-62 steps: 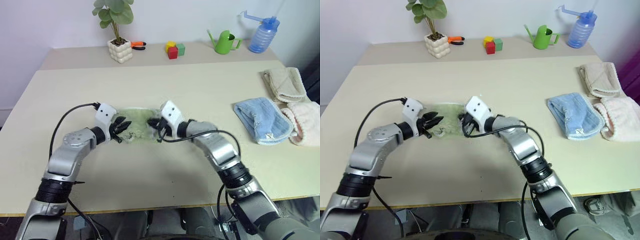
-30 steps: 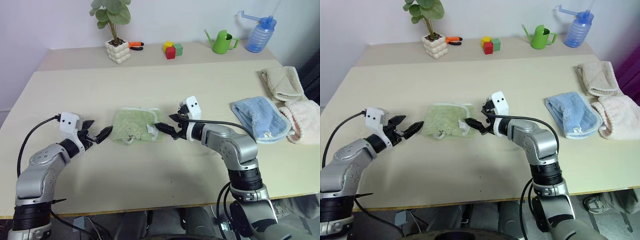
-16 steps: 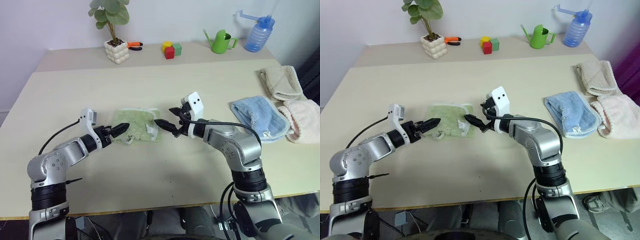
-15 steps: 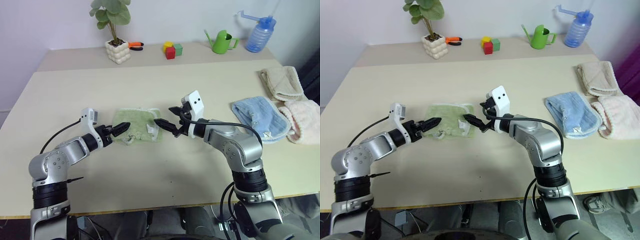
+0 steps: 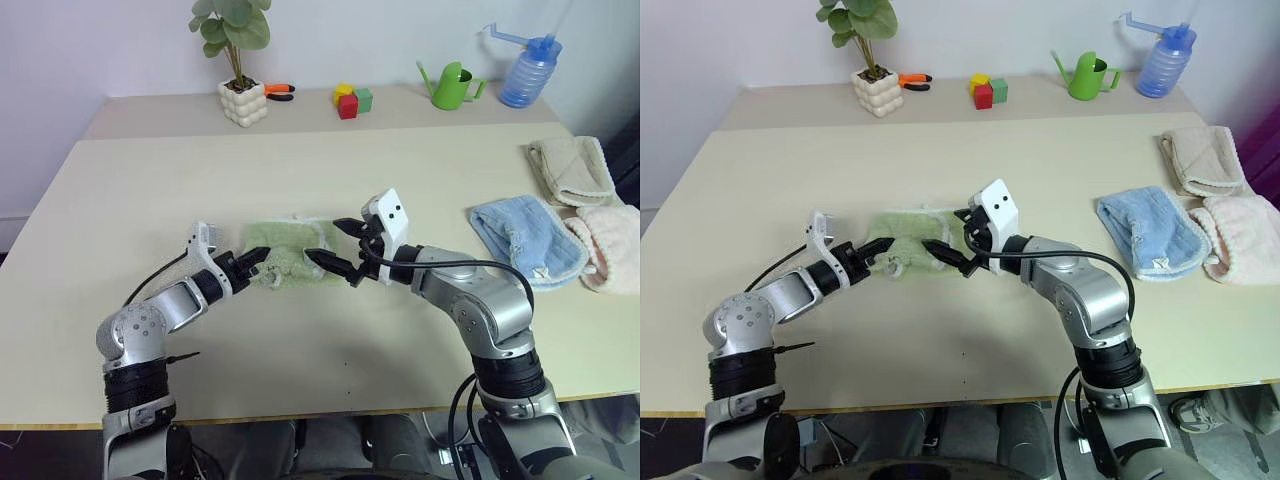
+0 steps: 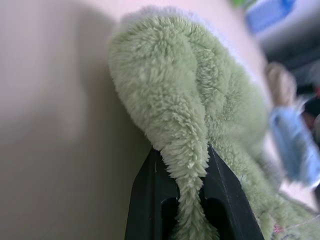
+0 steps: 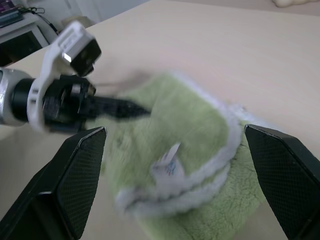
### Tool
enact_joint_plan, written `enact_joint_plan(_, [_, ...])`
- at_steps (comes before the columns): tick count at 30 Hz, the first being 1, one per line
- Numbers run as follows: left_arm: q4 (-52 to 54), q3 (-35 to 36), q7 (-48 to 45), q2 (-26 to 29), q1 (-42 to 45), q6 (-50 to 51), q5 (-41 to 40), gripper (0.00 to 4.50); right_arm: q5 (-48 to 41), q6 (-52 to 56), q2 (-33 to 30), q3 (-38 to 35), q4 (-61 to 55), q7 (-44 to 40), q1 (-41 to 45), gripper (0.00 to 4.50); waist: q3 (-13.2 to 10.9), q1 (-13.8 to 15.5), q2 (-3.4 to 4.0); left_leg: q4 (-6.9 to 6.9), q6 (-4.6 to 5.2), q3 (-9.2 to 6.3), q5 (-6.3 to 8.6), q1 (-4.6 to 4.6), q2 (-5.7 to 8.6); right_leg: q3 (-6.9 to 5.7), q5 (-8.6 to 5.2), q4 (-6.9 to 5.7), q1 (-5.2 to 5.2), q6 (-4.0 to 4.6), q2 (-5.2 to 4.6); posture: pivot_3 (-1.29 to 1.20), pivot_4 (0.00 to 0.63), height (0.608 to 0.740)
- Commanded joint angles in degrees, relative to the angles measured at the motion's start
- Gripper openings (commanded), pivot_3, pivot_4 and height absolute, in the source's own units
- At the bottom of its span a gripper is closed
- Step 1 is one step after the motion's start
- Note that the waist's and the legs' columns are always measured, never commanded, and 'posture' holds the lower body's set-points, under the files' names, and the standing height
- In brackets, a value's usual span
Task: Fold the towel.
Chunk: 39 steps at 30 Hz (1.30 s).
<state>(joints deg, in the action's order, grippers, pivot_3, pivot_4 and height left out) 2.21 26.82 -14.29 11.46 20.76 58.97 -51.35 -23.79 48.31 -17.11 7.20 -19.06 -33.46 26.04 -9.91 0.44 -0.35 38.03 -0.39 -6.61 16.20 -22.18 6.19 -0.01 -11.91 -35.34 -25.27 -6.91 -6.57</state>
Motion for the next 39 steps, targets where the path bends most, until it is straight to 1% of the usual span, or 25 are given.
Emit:
enact_joint_plan(1, [-1.45, 11.08, 6.89, 1.17, 5.27, -12.71, -0.78, 0.01, 0.95, -4.04, -1.95, 1.39, -2.13, -1.82, -0.10, 4.50, -0.01, -0.02, -0.01, 0.00, -0.01, 0.00, 0.00, 0.00, -0.01, 0.00, 0.00, 0.00, 0.00, 0.00, 0.01, 0.00, 0.150, 0.732])
enact_joint_plan(2, [-2.95, 14.40, 9.83, 2.06, 6.46, -16.30, -0.40, 0.01, 2.75, -6.58, -3.20, 2.50, -1.72, -2.47, -0.29, 4.50, -0.01, -0.11, -0.01, 0.00, -0.03, 0.00, -0.01, 0.00, -0.02, 0.00, 0.01, 0.00, -0.02, 0.01, 0.03, 0.00, 0.150, 0.732])
enact_joint_plan(4, [-5.01, 18.15, 13.18, 3.26, 7.70, -20.68, -0.12, 0.01, 4.86, -9.90, -4.71, 3.82, -0.96, -3.13, -0.54, 4.50, -0.01, -0.28, -0.01, -0.01, -0.03, 0.03, -0.01, 0.00, -0.02, 0.01, 0.00, 0.01, -0.03, 0.01, 0.02, 0.00, 0.150, 0.732])
enact_joint_plan(7, [-5.81, 20.39, 16.49, 3.82, 7.70, -25.09, 0.32, 0.01, 5.87, -12.54, -5.31, 4.34, -0.04, -3.59, -0.68, 4.50, -0.01, -0.17, -0.03, -0.04, -0.04, 0.05, 0.03, 0.00, -0.01, 0.01, 0.00, 0.08, -0.03, 0.00, 0.01, 0.00, 0.150, 0.732])
enact_joint_plan(10, [-9.74, 25.22, 22.71, 4.49, 5.89, -31.06, 2.12, 0.01, 8.12, -15.73, -6.38, 6.04, 1.17, -4.78, -0.71, 4.50, 0.05, 0.19, -0.15, 0.04, -0.04, 0.04, 0.03, -0.01, 0.01, 0.00, 0.01, 0.08, 0.02, -0.01, 0.01, 0.00, 0.150, 0.732])
enact_joint_plan(14, [-9.20, 25.93, 26.45, 2.21, 3.40, -32.92, 0.54, 0.01, 9.42, -17.90, -7.04, 6.99, 2.30, -5.72, -1.17, 4.50, 0.09, 0.37, -0.38, 0.05, -0.03, 0.02, 0.03, -0.01, 0.00, 0.00, 0.01, 0.07, 0.02, -0.01, 0.02, 0.00, 0.150, 0.732])
enact_joint_plan(18, [-4.84, 25.98, 29.16, -0.90, -0.31, -32.24, -2.50, 0.01, 10.51, -19.28, -7.26, 7.16, 3.21, -6.37, -1.14, 4.50, 0.13, 0.30, -0.46, 0.08, -0.03, -0.01, 0.03, -0.02, 0.01, -0.02, 0.01, 0.08, 0.08, -0.01, 0.00, 0.00, 0.150, 0.732])
enact_joint_plan(19, [-3.68, 25.89, 29.47, -1.36, -1.37, -31.91, -3.30, 0.74, 10.67, -19.54, -7.29, 7.11, 3.44, -6.52, -1.08, 4.50, 0.13, 0.24, -0.46, 0.08, -0.03, -0.01, 0.03, -0.02, 0.01, -0.02, 0.01, 0.08, 0.08, -0.01, 0.01, 0.00, 0.150, 0.732])
enact_joint_plan(20, [-2.84, 25.67, 29.73, -1.65, -2.11, -31.78, -3.89, 1.06, 10.75, -19.75, -7.33, 7.03, 3.63, -6.68, -1.06, 4.50, 0.13, 0.24, -0.46, 0.08, -0.03, -0.01, 0.03, -0.01, -0.01, -0.02, 0.01, 0.07, 0.06, -0.01, 0.02, 0.00, 0.150, 0.732])
enact_joint_plan(24, [0.59, 25.81, 31.71, -1.67, -5.59, -30.29, -7.47, 2.95, 11.16, -20.43, -7.32, 6.80, 4.34, -7.19, -0.72, 4.50, 0.14, 0.13, -0.46, 0.07, -0.04, 0.00, 0.03, -0.01, -0.03, -0.01, 0.01, 0.06, 0.05, 0.00, 0.04, 0.00, 0.150, 0.732])
enact_joint_plan(26, [2.29, 26.57, 33.11, -0.78, -7.24, -30.21, -8.64, 3.95, 11.13, -20.94, -7.76, 6.29, 4.59, -7.94, -0.74, 4.50, 0.14, 0.12, -0.46, 0.07, -0.03, 0.00, 0.03, -0.01, -0.03, 0.00, 0.01, 0.06, 0.04, 0.00, 0.04, 0.00, 0.150, 0.732])
enact_joint_plan(27, [3.17, 26.68, 33.40, -0.23, -7.97, -30.65, -8.55, 4.35, 11.00, -21.20, -8.10, 5.87, 4.80, -8.38, -0.76, 4.50, 0.14, 0.09, -0.46, 0.07, -0.04, 0.00, 0.03, 0.00, -0.03, 0.00, 0.01, 0.06, 0.04, 0.00, 0.05, 0.00, 0.150, 0.732])
enact_joint_plan(29, [4.81, 25.95, 32.77, 2.03, -9.65, -31.25, -7.12, 4.35, 10.64, -21.69, -8.76, 4.78, 5.54, -9.04, -0.45, 4.50, 0.14, 0.08, -0.46, 0.05, -0.04, 0.01, 0.03, 0.00, -0.04, 0.00, 0.01, 0.06, 0.04, 0.00, 0.06, 0.00, 0.150, 0.732])
enact_joint_plan(30, [5.82, 24.97, 31.49, 4.11, -10.65, -31.38, -5.48, 4.35, 10.24, -21.76, -9.06, 3.79, 6.15, -9.19, -0.09, 4.50, 0.14, 0.11, -0.47, 0.05, -0.04, 0.01, 0.03, 0.00, -0.04, 0.00, 0.01, 0.06, 0.04, 0.00, 0.07, 0.00, 0.150, 0.732])
enact_joint_plan(34, [10.42, 16.32, 20.96, 15.44, -14.15, -30.99, 2.73, 4.35, 9.50, -22.80, -10.30, -0.82, 9.28, -9.23, 1.09, 4.50, 0.12, 0.48, -0.57, 0.05, -0.04, -0.02, 0.03, 0.00, -0.03, -0.02, 0.01, 0.07, 0.07, 0.02, 0.08, 0.00, 0.150, 0.732])
enact_joint_plan(35, [11.17, 14.62, 19.19, 17.12, -14.57, -30.97, 3.83, 4.35, 9.61, -23.32, -10.60, -1.46, 9.90, -9.34, 1.18, 4.50, 0.12, 0.64, -0.57, 0.05, -0.03, -0.03, 0.04, 0.00, -0.01, -0.03, 0.01, 0.08, 0.11, 0.02, 0.06, 0.00, 0.150, 0.732])
enact_joint_plan(36, [12.75, 11.48, 16.38, 19.36, -15.17, -30.74, 5.55, 4.35, 10.00, -24.65, -11.67, -2.43, 11.04, -9.90, 1.06, 4.50, 0.14, 0.68, -0.54, 0.05, 0.00, -0.05, 0.05, 0.00, 0.02, -0.05, 0.00, 0.11, 0.14, 0.03, 0.04, 0.00, 0.150, 0.732])
enact_joint_plan(38, [15.79, 2.60, 7.93, 26.00, -17.47, -31.84, 12.26, 4.35, 11.44, -27.91, -14.60, -4.18, 13.67, -10.79, 0.44, 4.50, 0.14, 0.62, -0.52, 0.05, 0.07, -0.03, 0.09, 0.02, 0.06, -0.04, 0.00, 0.14, 0.19, 0.03, -0.01, 0.00, 0.150, 0.732])
enact_joint_plan(39, [16.90, -0.58, 4.52, 27.89, -18.38, -32.54, 14.31, 4.35, 11.84, -29.22, -15.83, -4.87, 14.91, -11.23, 0.11, 4.50, 0.13, 0.52, -0.49, 0.04, 0.07, -0.01, 0.10, 0.03, 0.07, -0.04, 0.00, 0.17, 0.21, 0.02, -0.02, 0.00, 0.150, 0.732])
